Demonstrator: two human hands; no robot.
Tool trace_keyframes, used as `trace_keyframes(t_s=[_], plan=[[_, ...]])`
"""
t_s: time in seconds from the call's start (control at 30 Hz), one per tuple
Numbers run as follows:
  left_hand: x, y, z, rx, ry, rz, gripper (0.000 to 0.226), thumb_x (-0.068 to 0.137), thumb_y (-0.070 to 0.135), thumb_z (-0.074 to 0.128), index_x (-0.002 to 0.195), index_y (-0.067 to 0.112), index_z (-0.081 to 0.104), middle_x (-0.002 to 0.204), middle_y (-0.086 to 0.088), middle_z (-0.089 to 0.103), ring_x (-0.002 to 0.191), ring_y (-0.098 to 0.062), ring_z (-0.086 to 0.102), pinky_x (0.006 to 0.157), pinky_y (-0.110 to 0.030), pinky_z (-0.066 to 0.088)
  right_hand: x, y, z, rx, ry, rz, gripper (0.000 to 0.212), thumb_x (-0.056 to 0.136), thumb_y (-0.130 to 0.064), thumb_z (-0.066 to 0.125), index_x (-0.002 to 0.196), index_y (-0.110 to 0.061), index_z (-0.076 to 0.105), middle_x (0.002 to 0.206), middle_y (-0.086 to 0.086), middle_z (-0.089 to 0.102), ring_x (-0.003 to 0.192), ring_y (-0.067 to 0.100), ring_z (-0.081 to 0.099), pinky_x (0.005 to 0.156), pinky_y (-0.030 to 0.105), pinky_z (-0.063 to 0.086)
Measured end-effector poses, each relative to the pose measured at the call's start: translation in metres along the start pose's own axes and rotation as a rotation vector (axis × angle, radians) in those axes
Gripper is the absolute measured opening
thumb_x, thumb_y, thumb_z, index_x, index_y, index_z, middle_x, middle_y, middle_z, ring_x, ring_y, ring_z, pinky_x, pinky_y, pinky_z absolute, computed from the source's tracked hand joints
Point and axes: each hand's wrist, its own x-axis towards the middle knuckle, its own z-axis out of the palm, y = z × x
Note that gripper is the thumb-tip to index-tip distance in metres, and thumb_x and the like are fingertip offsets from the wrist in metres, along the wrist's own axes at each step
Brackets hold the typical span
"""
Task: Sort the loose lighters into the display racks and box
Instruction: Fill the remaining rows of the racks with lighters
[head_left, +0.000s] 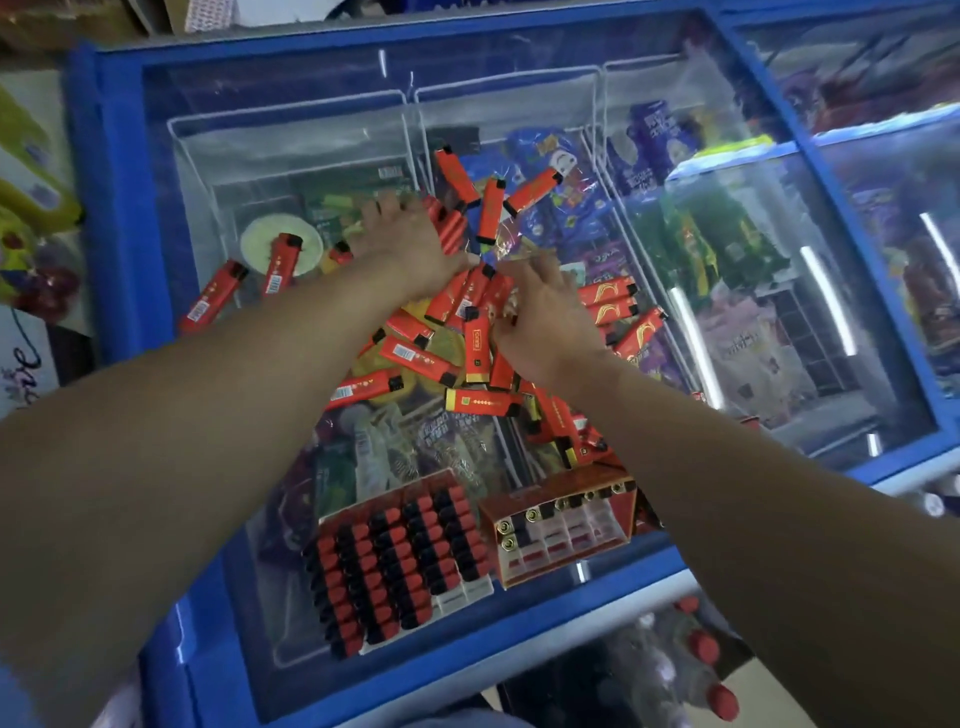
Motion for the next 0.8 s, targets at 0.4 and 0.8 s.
trace_keyframes(t_s=[0.4, 0.8], plan=[[-0.005, -0.011, -0.013, -0.254, -0.046, 0.035, 0.069, 0.078, 0.054, 0.082, 0.127, 0.015, 0.055, 0.109, -0.004, 0.062, 0.097, -0.024, 0.061, 0.082, -0.035, 0.047, 0.024, 0.01, 0.007, 0.133, 0.012, 0.129, 0.06, 0.093, -0.019, 0.068, 0.148, -0.024, 0.044, 0.149, 0.008, 0.037, 0.139, 0.03, 0.038, 0.12, 0.046, 0.031], [-0.051, -0.025, -0.013, -0.839, 0.108, -0.054, 0.027, 0.08, 0.01, 0.08, 0.076, 0.021, 0.056, 0.074, 0.0, 0.063, 0.065, -0.015, 0.066, 0.054, -0.029, 0.057, 0.03, 0.013, 0.004, 0.131, -0.046, 0.138, 0.072, 0.088, 0.003, 0.064, 0.151, -0.02, 0.041, 0.151, 0.012, 0.031, 0.138, 0.034, 0.04, 0.113, 0.044, 0.044]])
